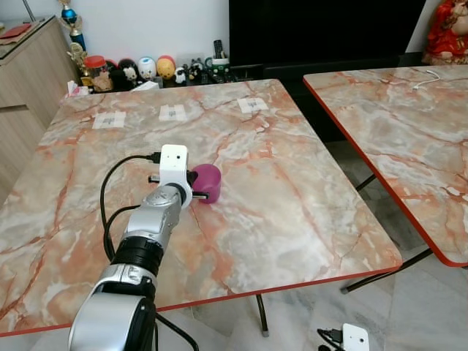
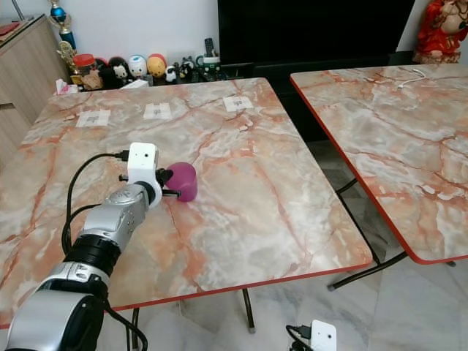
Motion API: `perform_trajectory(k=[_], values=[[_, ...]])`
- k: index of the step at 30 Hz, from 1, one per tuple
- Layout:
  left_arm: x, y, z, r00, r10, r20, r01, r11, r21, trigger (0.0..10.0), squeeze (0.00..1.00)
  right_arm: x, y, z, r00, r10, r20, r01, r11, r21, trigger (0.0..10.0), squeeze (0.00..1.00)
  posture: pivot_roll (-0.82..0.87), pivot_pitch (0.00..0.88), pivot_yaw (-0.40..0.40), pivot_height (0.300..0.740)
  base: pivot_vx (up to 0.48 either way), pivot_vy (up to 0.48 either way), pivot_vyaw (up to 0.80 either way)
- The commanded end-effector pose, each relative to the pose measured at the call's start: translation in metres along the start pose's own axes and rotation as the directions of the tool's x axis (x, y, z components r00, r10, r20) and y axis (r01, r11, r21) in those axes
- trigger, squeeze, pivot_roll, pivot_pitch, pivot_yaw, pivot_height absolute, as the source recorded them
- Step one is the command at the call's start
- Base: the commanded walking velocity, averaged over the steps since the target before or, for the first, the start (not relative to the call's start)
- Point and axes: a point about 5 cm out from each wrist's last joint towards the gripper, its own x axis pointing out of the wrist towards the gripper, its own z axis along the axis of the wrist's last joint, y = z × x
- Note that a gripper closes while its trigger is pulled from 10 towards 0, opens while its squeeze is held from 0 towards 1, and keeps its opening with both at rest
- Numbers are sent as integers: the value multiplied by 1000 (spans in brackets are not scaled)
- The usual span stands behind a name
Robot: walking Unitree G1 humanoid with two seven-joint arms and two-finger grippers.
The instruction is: Setting the table
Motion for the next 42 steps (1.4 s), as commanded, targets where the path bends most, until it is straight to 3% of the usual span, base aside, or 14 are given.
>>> perform_trajectory(k=[1,3,5,11,14,17,18,19,20,23,28,34,42], values=[[-4,6,7,998,4,65,-3,1000,-18,0,0,0,-1,-1,1000,-3,-10,3,1000,-7,10000,0,52,0,-10,740,0,0,0],[-5,6,9,995,1,101,2,1000,-28,0,0,0,-2,-1,1000,-4,-10,4,1000,-8,10000,0,50,0,-13,740,0,0,0],[-12,6,18,978,-29,208,39,998,-44,0,0,0,-2,-1,1000,-4,-10,4,1000,-10,10000,0,50,0,-13,740,0,0,0],[-18,8,15,971,-31,239,46,997,-57,0,0,0,-2,-1,1000,-3,-13,3,1000,-15,10000,0,53,0,-16,740,0,0,0],[-26,8,23,943,-49,329,84,992,-94,0,0,-1,-3,-1,1000,-4,-12,4,1000,-17,10000,0,50,0,-19,740,0,0,0],[-29,6,26,929,-62,364,105,990,-99,0,0,-1,-4,-2,1000,-5,-12,4,1000,-17,10000,0,46,0,-18,740,0,0,0],[-30,6,26,925,-61,376,101,991,-87,1569,0,-1,-4,-2,1000,-5,-12,5,1000,-18,10000,0,46,0,-18,740,0,0,0],[-31,6,26,921,-59,384,97,992,-79,1569,0,-1,-4,-2,1000,-5,-12,5,1000,-18,10000,0,46,0,-18,740,0,0,0],[-37,6,20,916,-41,399,81,993,-86,10000,0,-1,-4,-2,1000,-7,-11,7,1000,-15,10000,0,33,0,-10,740,0,0,0],[-49,6,11,902,-14,432,64,993,-102,10000,0,-1,-5,-2,1000,-9,-9,9,1000,-11,10000,0,28,0,-8,740,0,0,0],[-58,7,10,885,3,466,56,992,-113,10000,0,-1,-5,-3,1000,-12,-11,11,1000,-13,10000,0,31,0,-11,740,0,0,0],[-59,8,15,871,2,491,45,995,-84,10000,0,-1,-5,-4,1000,-12,-14,12,1000,-18,10000,0,34,0,-11,740,0,0,0],[-60,7,17,867,0,499,38,997,-67,10000,0,-1,-5,-4,1000,-14,-11,13,1000,-17,10000,0,28,0,-8,740,0,-461,0]])
